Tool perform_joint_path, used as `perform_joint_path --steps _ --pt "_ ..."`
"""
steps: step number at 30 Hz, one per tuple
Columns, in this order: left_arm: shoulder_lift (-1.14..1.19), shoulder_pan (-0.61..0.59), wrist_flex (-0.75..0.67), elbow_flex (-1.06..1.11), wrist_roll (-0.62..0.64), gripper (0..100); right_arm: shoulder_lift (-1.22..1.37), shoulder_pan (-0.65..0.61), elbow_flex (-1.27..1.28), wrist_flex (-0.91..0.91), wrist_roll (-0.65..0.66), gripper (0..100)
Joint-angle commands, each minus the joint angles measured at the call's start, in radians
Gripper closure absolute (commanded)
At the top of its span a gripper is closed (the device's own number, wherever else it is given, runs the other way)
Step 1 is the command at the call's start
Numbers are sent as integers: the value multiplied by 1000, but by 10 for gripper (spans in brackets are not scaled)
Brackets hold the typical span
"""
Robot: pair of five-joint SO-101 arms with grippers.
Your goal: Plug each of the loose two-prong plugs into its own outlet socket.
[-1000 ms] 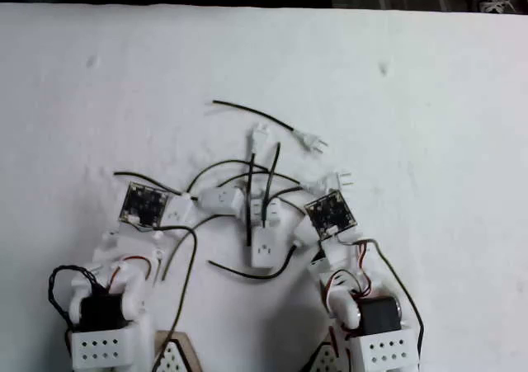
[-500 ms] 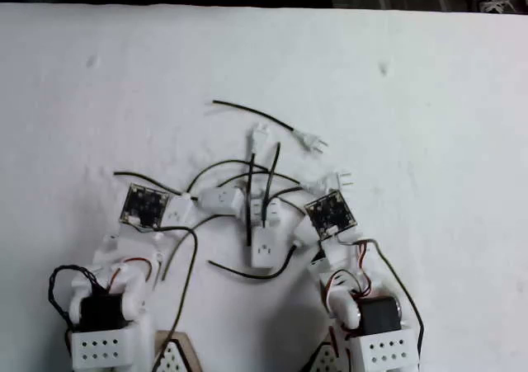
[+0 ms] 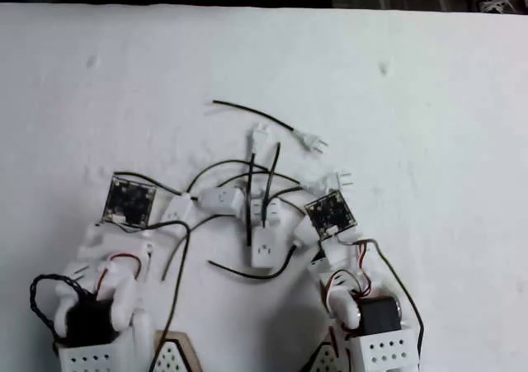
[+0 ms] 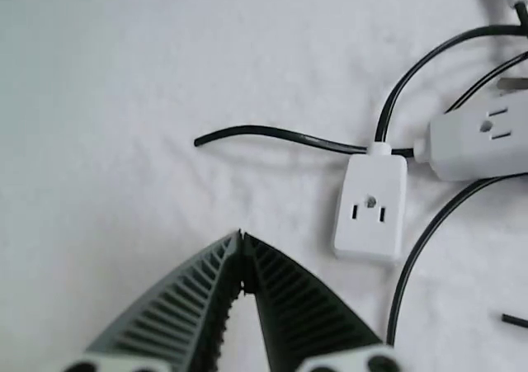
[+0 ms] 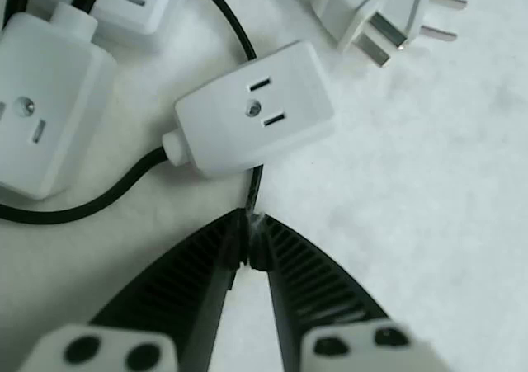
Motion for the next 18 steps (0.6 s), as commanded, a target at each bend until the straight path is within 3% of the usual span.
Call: perform_joint_path --steps 1,3,18 --pt "1 -5 -2 -123 -52 976 -5 5 9 8 3 981" --pt "1 -4 0 -175 -114 976 -5 5 9 8 3 981" --pt "5 -5 135 -532 -146 976 -5 5 9 8 3 981"
